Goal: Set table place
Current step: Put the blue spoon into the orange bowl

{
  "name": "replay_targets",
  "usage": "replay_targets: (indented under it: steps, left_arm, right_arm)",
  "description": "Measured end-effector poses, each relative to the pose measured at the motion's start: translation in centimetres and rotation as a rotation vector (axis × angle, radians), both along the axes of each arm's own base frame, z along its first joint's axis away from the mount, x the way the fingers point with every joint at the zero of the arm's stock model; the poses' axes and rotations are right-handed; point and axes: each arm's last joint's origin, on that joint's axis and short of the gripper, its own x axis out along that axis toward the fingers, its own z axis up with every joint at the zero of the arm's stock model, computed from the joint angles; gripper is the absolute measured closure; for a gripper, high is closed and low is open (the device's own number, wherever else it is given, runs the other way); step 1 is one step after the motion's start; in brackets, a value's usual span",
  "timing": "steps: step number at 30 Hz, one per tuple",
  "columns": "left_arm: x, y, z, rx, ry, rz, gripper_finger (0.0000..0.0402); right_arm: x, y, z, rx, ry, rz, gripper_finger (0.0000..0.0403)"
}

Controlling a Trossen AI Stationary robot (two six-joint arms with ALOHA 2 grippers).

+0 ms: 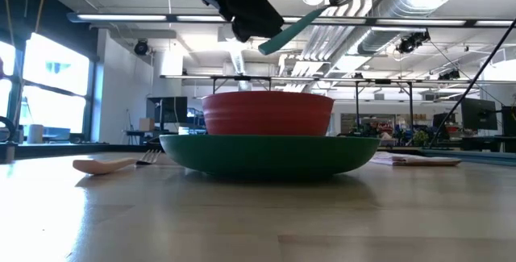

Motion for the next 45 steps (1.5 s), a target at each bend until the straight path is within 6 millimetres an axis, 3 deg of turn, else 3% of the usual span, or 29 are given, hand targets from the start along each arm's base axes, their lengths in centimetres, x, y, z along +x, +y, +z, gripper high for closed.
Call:
replay_targets:
  steps: [8, 24, 28, 33, 40, 45]
  left_arm:
    - [-0.1, -0.2, -0.2, -0.022, 0.016, -0.046, 0.0218]
    - [-0.7, 0.0, -0.9, 0.052, 0.117, 0.017, 0.0222]
    - [-1.2, -0.1, -1.4, 0.038, 0.193, 0.013, 0.0261]
    - [-1.1, 0.0, -1.4, 0.037, 0.188, 0.036, 0.0366]
    - [-0.9, 0.0, -1.3, 0.055, 0.165, 0.045, 0.0352]
    - [-1.0, 0.1, -1.4, 0.064, 0.173, 0.047, 0.0368]
  right_arm:
    - [0.3, -1.1, 0.1, -0.024, 0.006, -0.004, 0.0403]
    - [1.1, -0.9, 0.6, -0.042, -0.076, 0.046, 0.0403]
    - [1.1, -0.9, 0.6, -0.043, -0.076, 0.046, 0.0403]
    - [1.0, -0.9, 0.7, -0.043, -0.071, 0.054, 0.0402]
    - [0.9, -0.6, 0.8, -0.045, -0.077, 0.059, 0.0402]
    - [1.0, -0.6, 0.7, -0.043, -0.076, 0.057, 0.0402]
